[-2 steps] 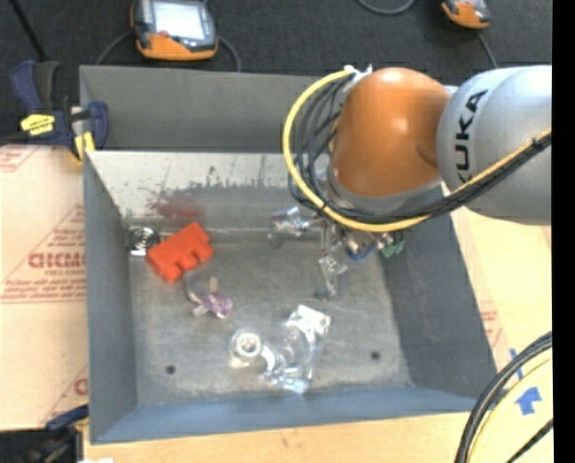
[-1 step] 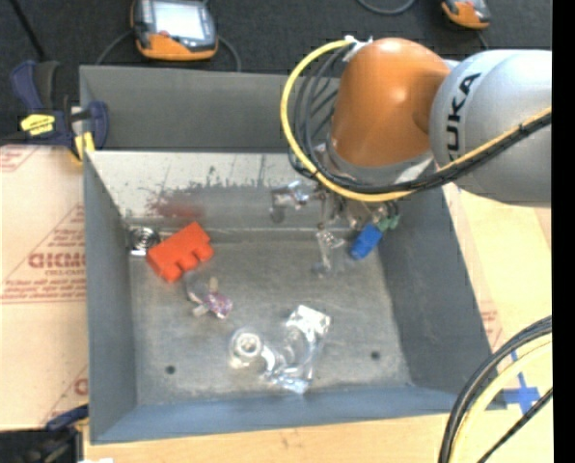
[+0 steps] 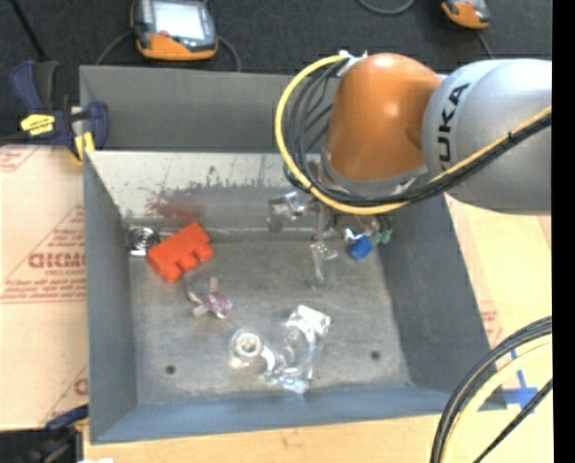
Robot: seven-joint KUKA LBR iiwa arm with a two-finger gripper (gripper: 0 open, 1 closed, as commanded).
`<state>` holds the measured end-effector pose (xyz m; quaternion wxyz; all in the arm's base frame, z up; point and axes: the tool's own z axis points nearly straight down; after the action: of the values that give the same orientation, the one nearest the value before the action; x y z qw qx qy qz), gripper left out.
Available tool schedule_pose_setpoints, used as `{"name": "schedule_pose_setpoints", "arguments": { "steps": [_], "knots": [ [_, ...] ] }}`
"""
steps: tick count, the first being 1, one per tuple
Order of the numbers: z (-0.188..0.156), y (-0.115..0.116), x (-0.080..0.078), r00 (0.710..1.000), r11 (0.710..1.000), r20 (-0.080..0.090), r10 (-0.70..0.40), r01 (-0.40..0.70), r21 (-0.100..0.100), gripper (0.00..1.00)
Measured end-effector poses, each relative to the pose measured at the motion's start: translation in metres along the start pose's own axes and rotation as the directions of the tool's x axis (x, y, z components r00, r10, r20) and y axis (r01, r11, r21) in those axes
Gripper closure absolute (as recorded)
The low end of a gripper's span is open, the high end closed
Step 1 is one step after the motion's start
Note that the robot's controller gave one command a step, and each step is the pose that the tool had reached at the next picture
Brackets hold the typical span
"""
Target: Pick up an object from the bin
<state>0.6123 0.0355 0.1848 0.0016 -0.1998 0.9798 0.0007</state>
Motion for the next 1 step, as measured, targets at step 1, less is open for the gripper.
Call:
{"name": "schedule_pose_setpoints", "arguments": {
  "steps": [1],
  "knots": [
    [0.0754,0.0115,0.0977,0.983,0.983,-0.007,0.185,-0.185,0.0,0.0]
  ]
}}
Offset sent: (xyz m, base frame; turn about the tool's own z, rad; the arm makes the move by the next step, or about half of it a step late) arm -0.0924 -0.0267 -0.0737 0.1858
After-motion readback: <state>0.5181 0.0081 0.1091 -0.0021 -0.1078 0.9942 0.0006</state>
